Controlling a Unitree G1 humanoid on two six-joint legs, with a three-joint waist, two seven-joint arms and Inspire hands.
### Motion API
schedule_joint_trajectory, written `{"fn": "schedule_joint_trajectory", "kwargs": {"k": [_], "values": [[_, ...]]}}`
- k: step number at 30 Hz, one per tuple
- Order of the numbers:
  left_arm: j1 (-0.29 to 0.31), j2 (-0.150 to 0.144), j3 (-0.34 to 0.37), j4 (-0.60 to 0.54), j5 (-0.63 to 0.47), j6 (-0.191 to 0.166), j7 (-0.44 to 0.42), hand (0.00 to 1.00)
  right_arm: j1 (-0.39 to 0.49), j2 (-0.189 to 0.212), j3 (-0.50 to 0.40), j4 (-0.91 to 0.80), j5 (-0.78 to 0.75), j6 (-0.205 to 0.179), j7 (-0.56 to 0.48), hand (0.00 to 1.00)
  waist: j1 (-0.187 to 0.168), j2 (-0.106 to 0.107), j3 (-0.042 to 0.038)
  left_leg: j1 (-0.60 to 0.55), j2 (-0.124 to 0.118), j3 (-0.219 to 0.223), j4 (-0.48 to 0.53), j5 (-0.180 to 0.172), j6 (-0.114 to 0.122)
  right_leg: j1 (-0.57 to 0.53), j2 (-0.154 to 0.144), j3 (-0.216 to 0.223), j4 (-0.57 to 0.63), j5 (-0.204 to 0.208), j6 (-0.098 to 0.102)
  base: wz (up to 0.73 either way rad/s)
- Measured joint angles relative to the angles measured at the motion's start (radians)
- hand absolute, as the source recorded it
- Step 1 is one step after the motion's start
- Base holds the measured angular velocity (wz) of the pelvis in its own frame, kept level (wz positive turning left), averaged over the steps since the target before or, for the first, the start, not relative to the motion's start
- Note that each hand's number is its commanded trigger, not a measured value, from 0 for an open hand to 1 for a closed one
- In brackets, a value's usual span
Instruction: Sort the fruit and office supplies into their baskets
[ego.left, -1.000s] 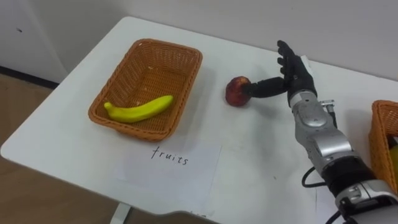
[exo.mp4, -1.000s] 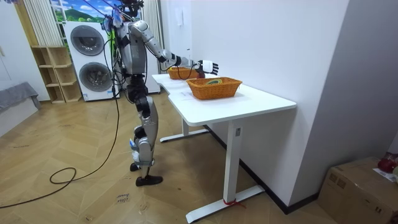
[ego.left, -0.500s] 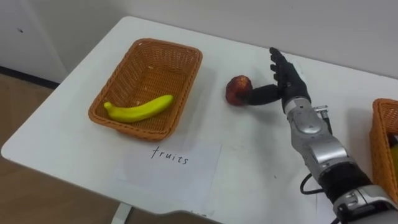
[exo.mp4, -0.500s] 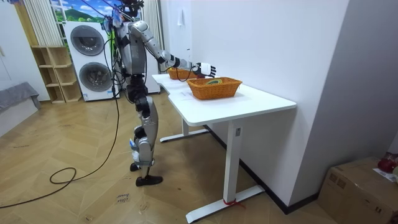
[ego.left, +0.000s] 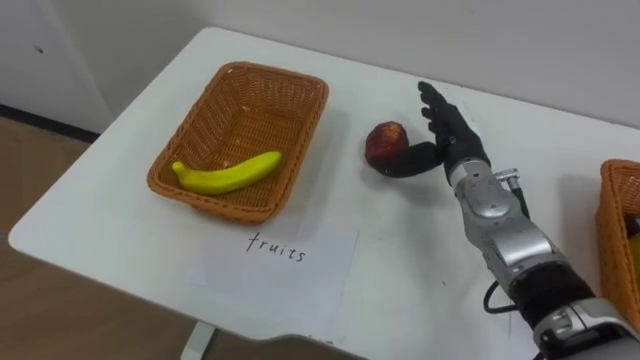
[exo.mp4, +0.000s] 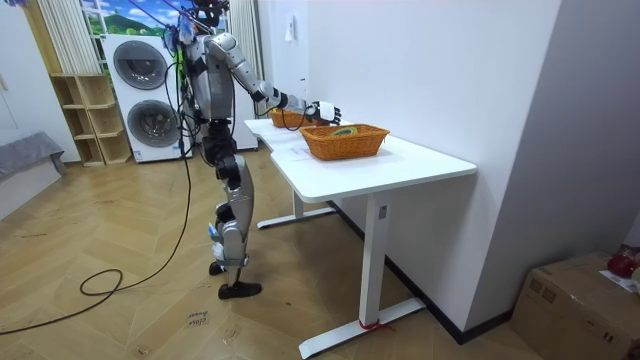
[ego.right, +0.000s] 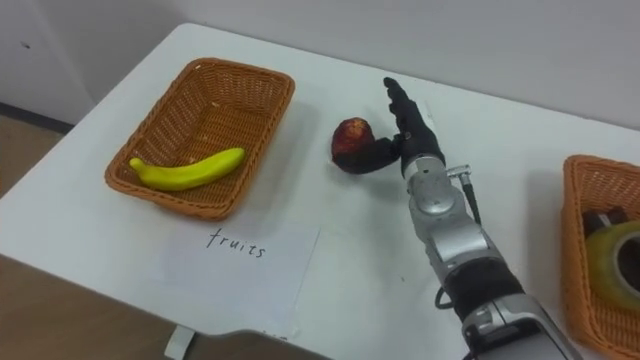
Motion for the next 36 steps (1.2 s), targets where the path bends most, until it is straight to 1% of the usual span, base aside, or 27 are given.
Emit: {"fn": "schedule_joint_trajectory", "kwargs": {"k": [2, 4, 7, 11, 15, 18, 24, 29, 32, 34, 36], "values": [[-0.003, 0.0, 0.0, 0.0, -0.007, 0.0, 0.0, 0.0, 0.004, 0.001, 0.024, 0.002, 0.0, 0.002, 0.002, 0.0, -0.002, -0.001, -0.0005, -0.006, -0.001, -0.004, 0.005, 0.0, 0.0, 0.0, -0.002, -0.011, 0.0, 0.0, 0.0, 0.09], [-0.004, 0.0, -0.001, -0.001, -0.015, 0.0, 0.0, 0.0, 0.013, 0.002, 0.025, 0.005, -0.001, 0.003, 0.021, 0.0, -0.002, -0.001, -0.0006, -0.01, -0.002, -0.01, 0.008, 0.0, 0.0, 0.0, -0.004, -0.02, 0.0, 0.0, 0.0, 0.09], [-0.002, 0.001, -0.001, -0.003, -0.017, 0.001, -0.001, 0.0, 0.021, 0.004, 0.025, 0.015, -0.032, 0.017, 0.041, 0.0, 0.005, -0.002, -0.0007, -0.012, -0.003, -0.012, 0.008, 0.0, 0.0, -0.001, -0.006, -0.024, 0.003, 0.0, 0.0, 0.04], [-0.003, 0.003, -0.001, -0.007, -0.018, 0.001, -0.002, 0.0, 0.021, 0.004, 0.024, 0.024, -0.073, 0.021, 0.042, 0.0, 0.017, -0.01, -0.0063, -0.02, -0.003, -0.012, 0.009, 0.0, 0.0, -0.013, -0.006, -0.025, 0.013, 0.0, 0.0, 0.0], [-0.003, 0.004, -0.001, -0.007, -0.02, 0.001, -0.002, 0.0, 0.021, 0.005, 0.024, 0.029, -0.08, 0.022, 0.042, 0.0, 0.02, -0.014, -0.007, -0.025, -0.004, -0.012, 0.011, 0.0, 0.001, -0.014, -0.008, -0.032, 0.014, 0.0, 0.0, 0.0], [-0.003, 0.005, -0.001, -0.005, -0.025, 0.001, -0.002, 0.0, 0.021, 0.008, 0.024, 0.034, -0.086, 0.022, 0.042, 0.0, 0.021, -0.018, -0.005, -0.026, -0.005, -0.012, 0.012, 0.001, 0.001, -0.014, -0.01, -0.034, 0.014, 0.0, 0.0, 0.0], [-0.004, 0.005, -0.001, 0.003, -0.027, 0.001, -0.002, 0.0, 0.021, 0.007, 0.024, 0.037, -0.086, 0.022, 0.042, 0.0, 0.021, -0.025, 0.0016, -0.028, -0.005, -0.014, 0.012, 0.001, 0.002, -0.014, -0.01, -0.04, 0.015, 0.0, 0.0, 0.0], [-0.001, 0.006, -0.001, 0.004, -0.033, 0.001, -0.006, 0.0, 0.021, 0.007, 0.023, 0.037, -0.09, 0.008, 0.042, 0.0, 0.019, -0.023, 0.0119, -0.029, -0.006, -0.019, 0.007, 0.001, 0.002, -0.014, -0.005, -0.044, 0.015, 0.0, 0.0, 0.0], [-0.002, 0.006, -0.001, 0.004, -0.035, 0.001, -0.009, 0.0, 0.021, 0.007, 0.022, 0.038, -0.095, 0.007, 0.043, 0.0, 0.019, -0.022, 0.0125, -0.03, -0.006, -0.021, 0.006, 0.001, 0.002, -0.014, -0.005, -0.044, 0.015, 0.0, 0.0, 0.0], [-0.005, 0.007, -0.001, 0.004, -0.037, 0.0, -0.01, 0.0, 0.021, 0.006, 0.022, 0.048, -0.095, -0.003, 0.044, 0.0, 0.019, -0.022, 0.0127, -0.032, -0.006, -0.025, 0.006, 0.001, 0.002, -0.015, -0.005, -0.046, 0.015, 0.0, 0.0, 0.0], [-0.007, 0.007, -0.001, 0.004, -0.037, -0.004, -0.01, 0.0, 0.018, 0.006, 0.021, 0.061, -0.095, -0.015, 0.043, 0.0, 0.02, -0.025, 0.0107, -0.034, -0.007, -0.025, 0.006, 0.001, 0.002, -0.016, -0.005, -0.047, 0.015, 0.0, 0.001, 0.0]]}}
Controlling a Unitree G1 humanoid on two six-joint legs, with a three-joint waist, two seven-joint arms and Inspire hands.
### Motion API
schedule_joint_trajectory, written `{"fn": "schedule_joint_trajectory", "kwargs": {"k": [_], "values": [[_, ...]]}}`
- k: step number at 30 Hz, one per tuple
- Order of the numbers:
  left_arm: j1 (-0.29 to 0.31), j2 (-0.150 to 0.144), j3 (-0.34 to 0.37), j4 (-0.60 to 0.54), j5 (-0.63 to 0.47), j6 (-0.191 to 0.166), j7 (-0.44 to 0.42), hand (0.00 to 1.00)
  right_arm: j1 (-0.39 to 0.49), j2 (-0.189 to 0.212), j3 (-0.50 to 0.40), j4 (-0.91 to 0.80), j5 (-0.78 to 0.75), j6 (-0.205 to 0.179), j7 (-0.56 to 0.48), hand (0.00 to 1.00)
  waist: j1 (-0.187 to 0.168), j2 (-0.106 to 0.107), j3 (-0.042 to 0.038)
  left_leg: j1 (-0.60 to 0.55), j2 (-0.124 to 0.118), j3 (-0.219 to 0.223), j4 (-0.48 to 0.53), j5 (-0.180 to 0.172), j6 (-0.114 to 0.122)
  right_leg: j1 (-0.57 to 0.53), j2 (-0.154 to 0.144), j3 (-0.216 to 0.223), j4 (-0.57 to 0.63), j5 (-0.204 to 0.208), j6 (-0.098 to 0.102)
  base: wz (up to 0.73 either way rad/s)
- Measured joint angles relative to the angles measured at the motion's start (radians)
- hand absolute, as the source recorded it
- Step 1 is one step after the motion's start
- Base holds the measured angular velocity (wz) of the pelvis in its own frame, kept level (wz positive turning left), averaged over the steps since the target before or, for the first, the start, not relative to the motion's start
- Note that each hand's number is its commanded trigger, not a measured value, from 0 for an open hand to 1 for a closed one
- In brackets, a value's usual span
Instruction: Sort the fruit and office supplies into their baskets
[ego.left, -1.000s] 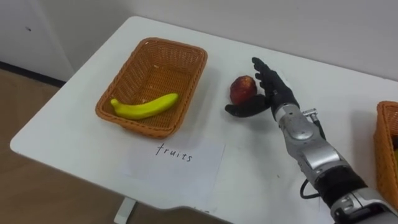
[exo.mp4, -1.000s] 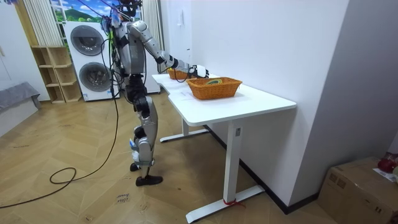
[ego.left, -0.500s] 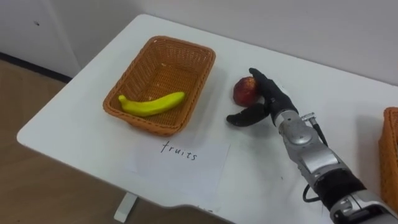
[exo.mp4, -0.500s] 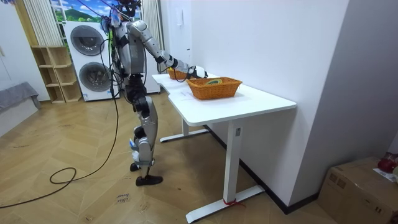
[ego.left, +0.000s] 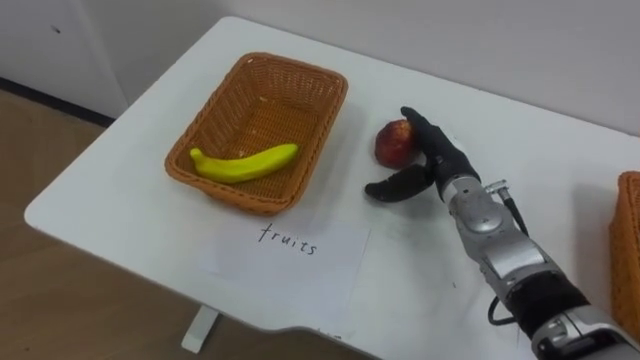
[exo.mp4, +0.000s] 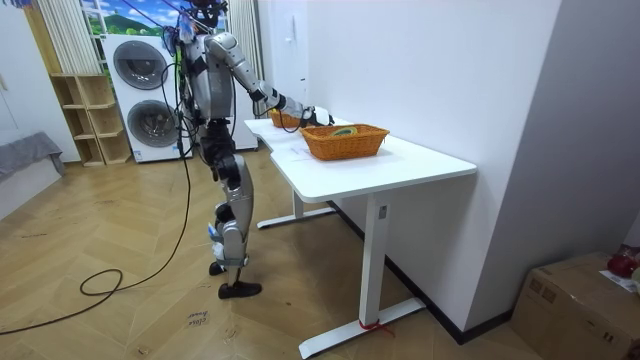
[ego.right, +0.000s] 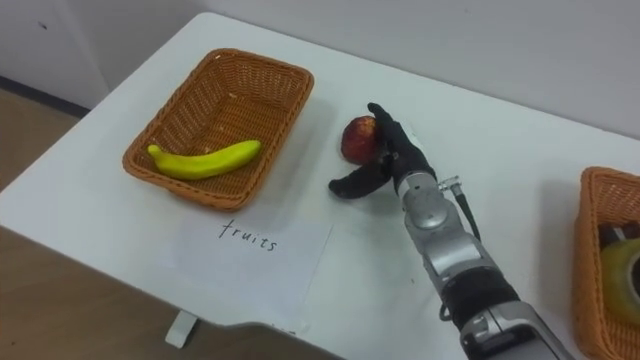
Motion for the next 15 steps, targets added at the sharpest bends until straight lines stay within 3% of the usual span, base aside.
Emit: {"fn": "schedule_joint_trajectory", "kwargs": {"k": [9, 13, 15], "values": [[-0.011, 0.008, -0.02, 0.001, -0.017, -0.008, -0.002, 0.0, -0.001, 0.0, -0.002, 0.02, 0.003, -0.027, -0.009, 0.0, 0.003, 0.0, -0.0013, 0.0, 0.0, 0.004, 0.006, 0.0, 0.0, -0.001, 0.0, 0.0, 0.0, 0.0, 0.0, 0.0], [-0.012, 0.009, -0.042, 0.001, -0.037, -0.023, 0.005, 0.0, -0.001, 0.0, -0.002, 0.022, 0.024, -0.031, -0.031, 0.0, 0.003, 0.016, 0.0009, -0.002, 0.0, 0.004, 0.007, 0.0, 0.0, -0.001, -0.001, -0.001, 0.0, 0.0, 0.0, 0.0], [-0.012, 0.007, -0.056, 0.001, -0.035, -0.025, 0.01, 0.0, -0.001, 0.001, -0.002, 0.021, 0.023, -0.035, -0.044, 0.0, 0.003, 0.024, -0.0036, -0.006, 0.0, 0.004, 0.008, 0.0, 0.0, -0.006, -0.001, 0.0, 0.0, 0.0, 0.0, 0.0]]}}
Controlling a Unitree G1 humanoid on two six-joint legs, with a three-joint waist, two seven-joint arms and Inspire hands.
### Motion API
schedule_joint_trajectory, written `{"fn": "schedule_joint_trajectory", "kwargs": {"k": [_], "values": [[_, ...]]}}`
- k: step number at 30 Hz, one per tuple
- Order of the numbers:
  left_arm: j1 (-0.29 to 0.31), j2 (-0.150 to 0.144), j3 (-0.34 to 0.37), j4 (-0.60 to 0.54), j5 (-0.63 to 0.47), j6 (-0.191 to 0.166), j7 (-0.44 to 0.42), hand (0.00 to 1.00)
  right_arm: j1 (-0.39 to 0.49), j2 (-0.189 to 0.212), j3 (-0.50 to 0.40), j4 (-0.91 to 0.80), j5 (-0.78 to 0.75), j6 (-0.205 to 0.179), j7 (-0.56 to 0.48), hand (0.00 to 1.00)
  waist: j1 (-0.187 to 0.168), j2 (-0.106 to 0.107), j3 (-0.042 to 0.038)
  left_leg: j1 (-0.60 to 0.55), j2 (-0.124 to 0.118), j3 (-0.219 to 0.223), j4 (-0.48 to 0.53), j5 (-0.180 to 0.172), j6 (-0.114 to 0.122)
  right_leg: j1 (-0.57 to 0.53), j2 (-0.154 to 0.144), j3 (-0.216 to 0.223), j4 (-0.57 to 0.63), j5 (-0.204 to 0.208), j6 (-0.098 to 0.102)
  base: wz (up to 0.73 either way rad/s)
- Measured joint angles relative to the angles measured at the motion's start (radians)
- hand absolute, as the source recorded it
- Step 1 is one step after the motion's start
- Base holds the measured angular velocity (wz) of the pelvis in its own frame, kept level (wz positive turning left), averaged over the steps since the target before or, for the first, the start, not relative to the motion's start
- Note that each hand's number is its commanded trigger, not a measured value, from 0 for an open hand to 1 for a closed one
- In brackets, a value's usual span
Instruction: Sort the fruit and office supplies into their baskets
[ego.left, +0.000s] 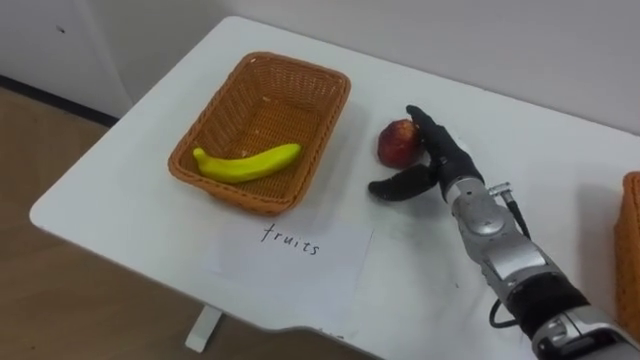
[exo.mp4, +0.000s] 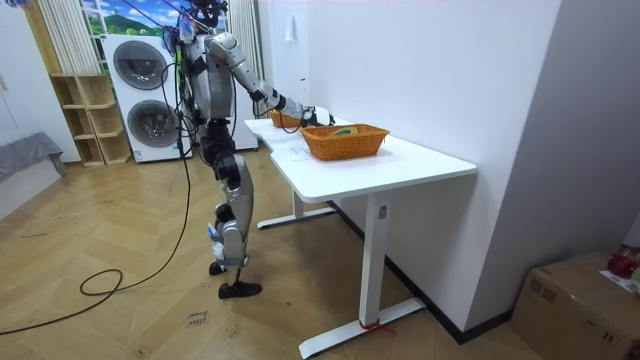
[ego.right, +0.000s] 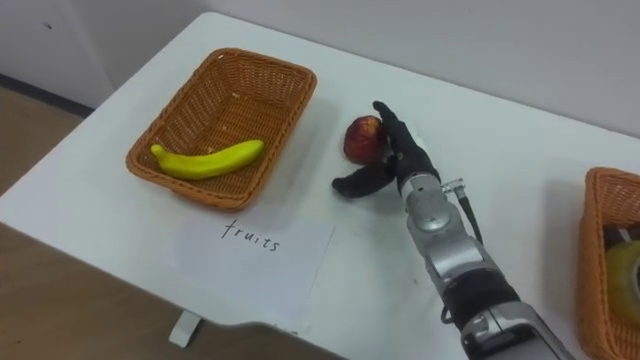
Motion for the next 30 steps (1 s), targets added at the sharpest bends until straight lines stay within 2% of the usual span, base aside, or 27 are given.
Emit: {"fn": "schedule_joint_trajectory", "kwargs": {"k": [1, 5, 12, 19, 30], "values": [[0.0, -0.002, -0.003, 0.0, 0.002, -0.002, 0.0, 0.0, 0.0, 0.0, -0.003, -0.001, -0.001, -0.005, -0.006, 0.0, 0.0, 0.004, -0.0025, -0.004, 0.0, 0.0, 0.001, 0.001, 0.001, -0.004, -0.001, 0.0, 0.001, 0.0, 0.0, 0.0], [0.002, -0.003, -0.003, 0.001, 0.001, -0.001, 0.001, 0.0, 0.0, 0.0, -0.009, -0.001, 0.0, -0.021, -0.035, 0.0, -0.001, 0.02, -0.0024, -0.005, -0.001, 0.002, 0.001, 0.006, 0.001, -0.01, -0.007, 0.0, 0.001, 0.0, 0.0, 0.0], [-0.005, -0.012, -0.003, 0.023, 0.001, -0.019, 0.01, 0.0, -0.011, 0.001, -0.036, -0.001, -0.001, -0.023, -0.046, 0.0, 0.002, 0.018, -0.0007, -0.023, -0.004, 0.004, 0.0, 0.012, 0.003, -0.034, -0.013, 0.001, 0.01, 0.0, 0.0, 0.0], [-0.018, -0.011, -0.001, 0.039, 0.006, -0.02, 0.017, 0.0, -0.014, 0.001, -0.038, -0.001, -0.006, -0.029, -0.059, 0.0, 0.013, 0.01, 0.0042, -0.039, -0.006, 0.006, 0.001, 0.014, 0.005, -0.052, -0.016, 0.002, 0.019, 0.0, 0.0, -0.01], [-0.021, -0.011, -0.001, 0.037, 0.008, -0.022, 0.017, 0.0, -0.014, -0.001, -0.044, -0.001, -0.005, -0.041, -0.066, 0.0, 0.026, 0.005, 0.007, -0.049, -0.006, 0.002, -0.003, 0.014, 0.005, -0.059, -0.016, 0.0, 0.019, 0.0, 0.0, 0.0]]}}
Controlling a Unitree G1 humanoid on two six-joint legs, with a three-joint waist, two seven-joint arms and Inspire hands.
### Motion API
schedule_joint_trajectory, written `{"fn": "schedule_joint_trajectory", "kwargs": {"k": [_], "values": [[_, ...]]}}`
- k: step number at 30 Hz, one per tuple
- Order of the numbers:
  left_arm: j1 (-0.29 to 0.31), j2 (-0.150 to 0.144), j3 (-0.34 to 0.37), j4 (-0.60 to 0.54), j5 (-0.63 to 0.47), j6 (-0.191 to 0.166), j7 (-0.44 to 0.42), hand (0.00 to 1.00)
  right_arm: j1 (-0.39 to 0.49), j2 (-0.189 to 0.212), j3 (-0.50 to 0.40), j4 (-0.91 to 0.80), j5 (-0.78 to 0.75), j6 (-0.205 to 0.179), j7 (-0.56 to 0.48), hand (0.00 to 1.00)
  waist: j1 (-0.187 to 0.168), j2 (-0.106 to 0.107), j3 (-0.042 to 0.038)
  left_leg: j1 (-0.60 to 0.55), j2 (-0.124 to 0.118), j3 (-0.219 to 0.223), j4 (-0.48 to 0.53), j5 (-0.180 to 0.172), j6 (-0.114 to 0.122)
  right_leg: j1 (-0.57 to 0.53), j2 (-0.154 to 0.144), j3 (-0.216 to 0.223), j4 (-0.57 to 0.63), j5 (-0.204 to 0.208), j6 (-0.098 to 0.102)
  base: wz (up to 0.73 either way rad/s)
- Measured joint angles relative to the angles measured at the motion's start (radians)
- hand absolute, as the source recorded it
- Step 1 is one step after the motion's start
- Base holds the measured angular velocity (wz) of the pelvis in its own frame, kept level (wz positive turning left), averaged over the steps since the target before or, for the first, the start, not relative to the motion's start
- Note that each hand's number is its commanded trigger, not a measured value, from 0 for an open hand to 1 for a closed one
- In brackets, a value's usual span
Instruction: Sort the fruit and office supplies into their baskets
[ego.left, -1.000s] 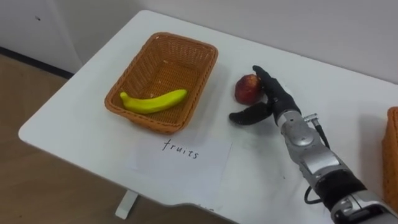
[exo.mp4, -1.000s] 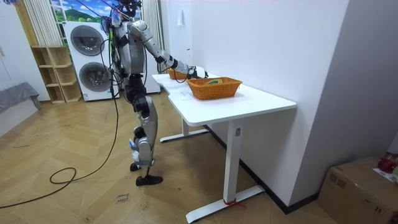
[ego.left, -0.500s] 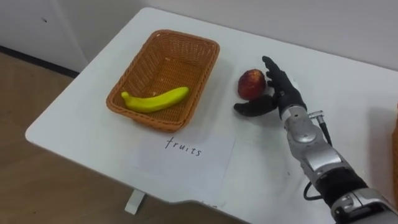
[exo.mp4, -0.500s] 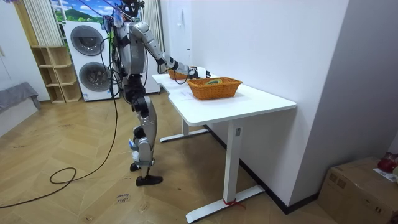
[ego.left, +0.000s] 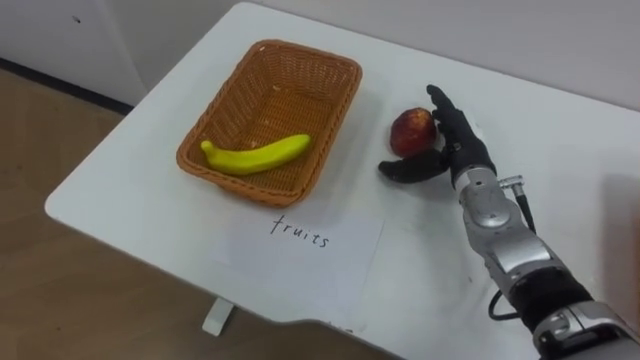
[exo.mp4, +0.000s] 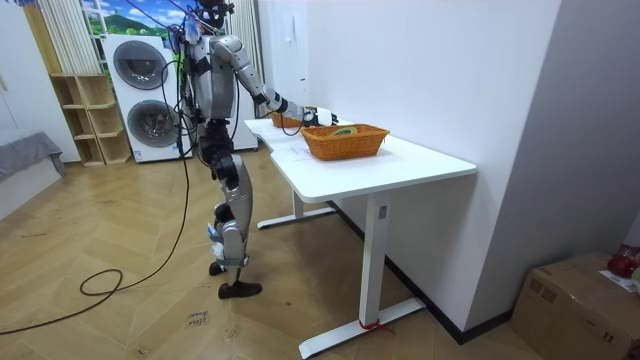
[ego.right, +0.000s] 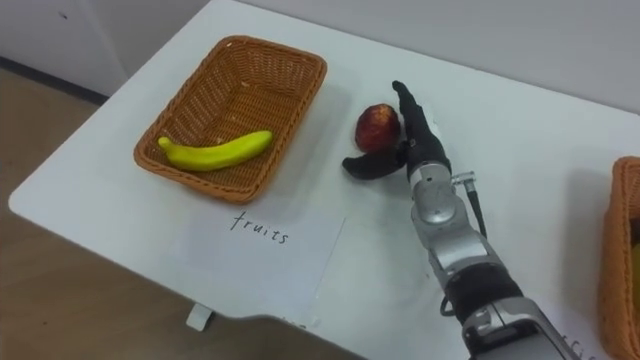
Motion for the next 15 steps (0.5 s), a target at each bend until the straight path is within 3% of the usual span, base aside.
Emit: {"fn": "schedule_joint_trajectory", "kwargs": {"k": [4, 9, 15], "values": [[0.0, 0.0, -0.001, 0.0, -0.001, -0.005, 0.004, 0.0, -0.006, 0.0, 0.007, 0.001, 0.001, -0.004, -0.002, 0.0, 0.003, -0.005, 0.0001, -0.006, 0.0, 0.004, 0.002, 0.0, 0.0, -0.01, 0.0, 0.002, 0.0, 0.0, 0.0, 0.0], [-0.001, 0.005, -0.003, 0.0, -0.002, -0.015, 0.005, 0.0, -0.023, -0.003, 0.015, 0.025, 0.002, -0.008, -0.004, 0.0, 0.013, -0.019, 0.0076, -0.008, 0.0, 0.005, 0.002, 0.001, 0.0, -0.01, -0.001, -0.001, 0.0, 0.0, 0.0, 0.0], [0.0, 0.005, -0.004, 0.0, -0.004, -0.013, 0.003, 0.0, -0.024, -0.023, 0.034, 0.027, 0.002, -0.002, 0.002, 0.0, 0.022, -0.025, 0.0069, -0.012, 0.0, 0.0, 0.002, 0.001, 0.0, -0.01, -0.002, -0.014, 0.0, 0.001, 0.0, 0.02]]}}
